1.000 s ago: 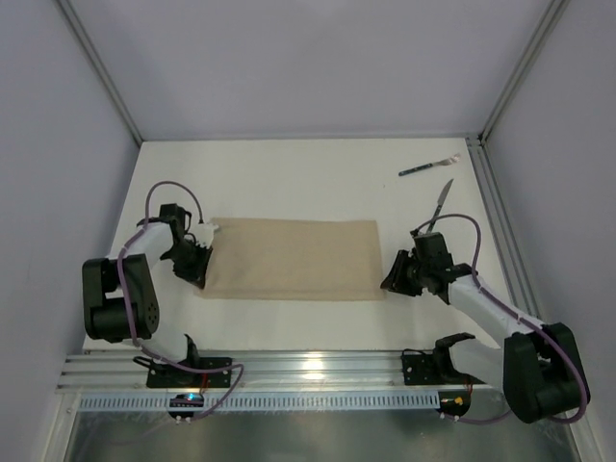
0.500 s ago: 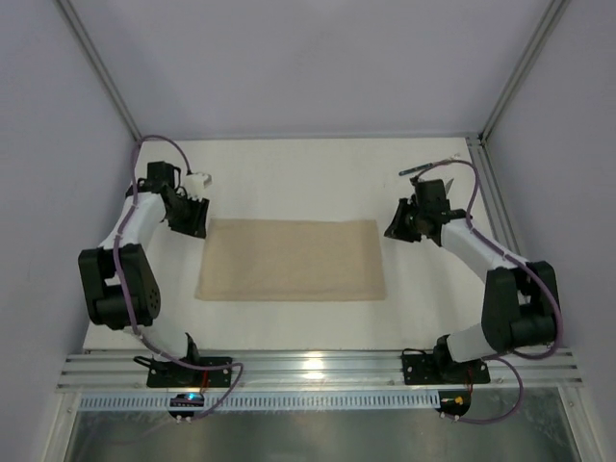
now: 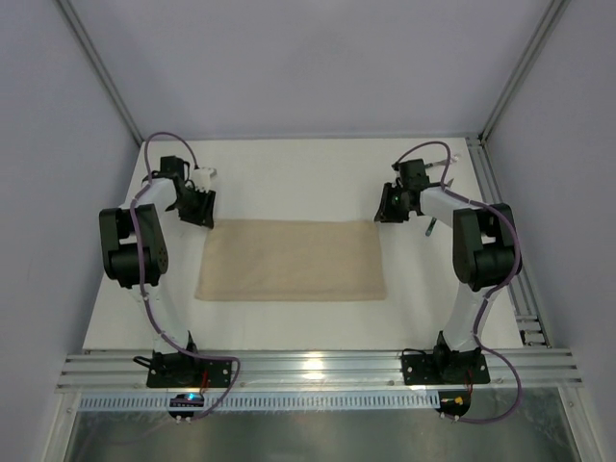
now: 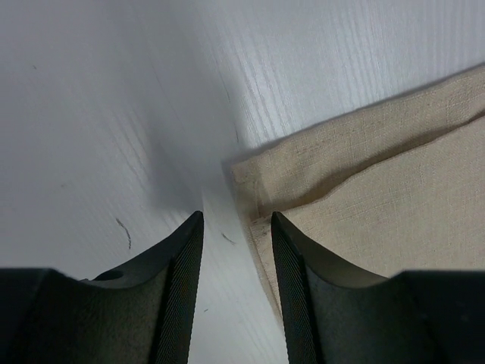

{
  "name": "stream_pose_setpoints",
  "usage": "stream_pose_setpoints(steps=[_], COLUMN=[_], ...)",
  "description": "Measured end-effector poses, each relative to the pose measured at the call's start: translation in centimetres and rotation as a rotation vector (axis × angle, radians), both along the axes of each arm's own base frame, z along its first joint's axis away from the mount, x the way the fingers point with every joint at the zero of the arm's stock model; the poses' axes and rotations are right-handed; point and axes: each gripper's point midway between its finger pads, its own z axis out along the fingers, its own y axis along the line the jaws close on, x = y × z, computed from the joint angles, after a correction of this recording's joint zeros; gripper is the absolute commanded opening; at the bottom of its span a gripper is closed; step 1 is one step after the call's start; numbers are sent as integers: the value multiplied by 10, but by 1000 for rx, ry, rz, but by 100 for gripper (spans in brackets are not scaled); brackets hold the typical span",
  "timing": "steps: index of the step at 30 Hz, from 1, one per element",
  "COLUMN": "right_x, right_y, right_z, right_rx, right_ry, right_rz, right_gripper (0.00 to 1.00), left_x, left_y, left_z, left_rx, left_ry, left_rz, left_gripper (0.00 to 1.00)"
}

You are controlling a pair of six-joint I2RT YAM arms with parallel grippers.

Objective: Fold the napkin into a case and place the utensils inside
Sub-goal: Smooth out the rectangle-folded napkin at the center of the board.

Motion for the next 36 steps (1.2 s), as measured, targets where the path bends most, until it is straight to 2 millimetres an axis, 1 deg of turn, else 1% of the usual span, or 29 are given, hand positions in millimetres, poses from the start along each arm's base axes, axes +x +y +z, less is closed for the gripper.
stream_pose_setpoints(steps=[2, 6, 13, 18, 21, 22, 23, 24, 26, 27, 29, 30, 36], right_x=[-1, -1, -4, -11, -14, -14, -14, -14, -14, -14, -14, -13, -12], right_y=[2, 3, 11, 15, 15, 15, 15, 15, 15, 15, 15, 15, 15], right_z=[-3, -4, -2, -5, -5, -5, -5, -5, -5, -5, -5, -5, -5], right_rx=[7, 13, 55, 79, 81, 80, 80, 81, 80, 80, 79, 79, 79], right_ry=[7, 11, 16, 27, 30, 30, 30, 30, 30, 29, 28, 27, 22], right_rz=[7, 13, 41, 57, 58, 58, 58, 58, 58, 58, 59, 59, 57], right_gripper=[30, 31, 31, 31, 31, 31, 31, 31, 28, 21, 12, 4, 4], left_x=[3, 4, -4, -8, -6, -6, -6, -6, -6, -6, -7, -8, -9], left_y=[-1, -5, -10, -10, -10, -10, -11, -11, -12, -12, -13, -13, -13], left_z=[1, 2, -3, -4, -4, -4, -4, -4, -4, -4, -3, -3, 6], left_rx=[-4, -26, -50, -51, -50, -51, -52, -53, -58, -60, -60, -60, -57], left_ry=[-12, -16, -3, -2, -11, -13, -13, -14, -15, -18, -24, -26, -51], left_rz=[1, -6, -19, -27, -31, -32, -32, -34, -36, -38, -38, -38, -38], left_gripper=[38, 34, 33, 26, 19, 14, 12, 6, 0, 0, 0, 0, 0])
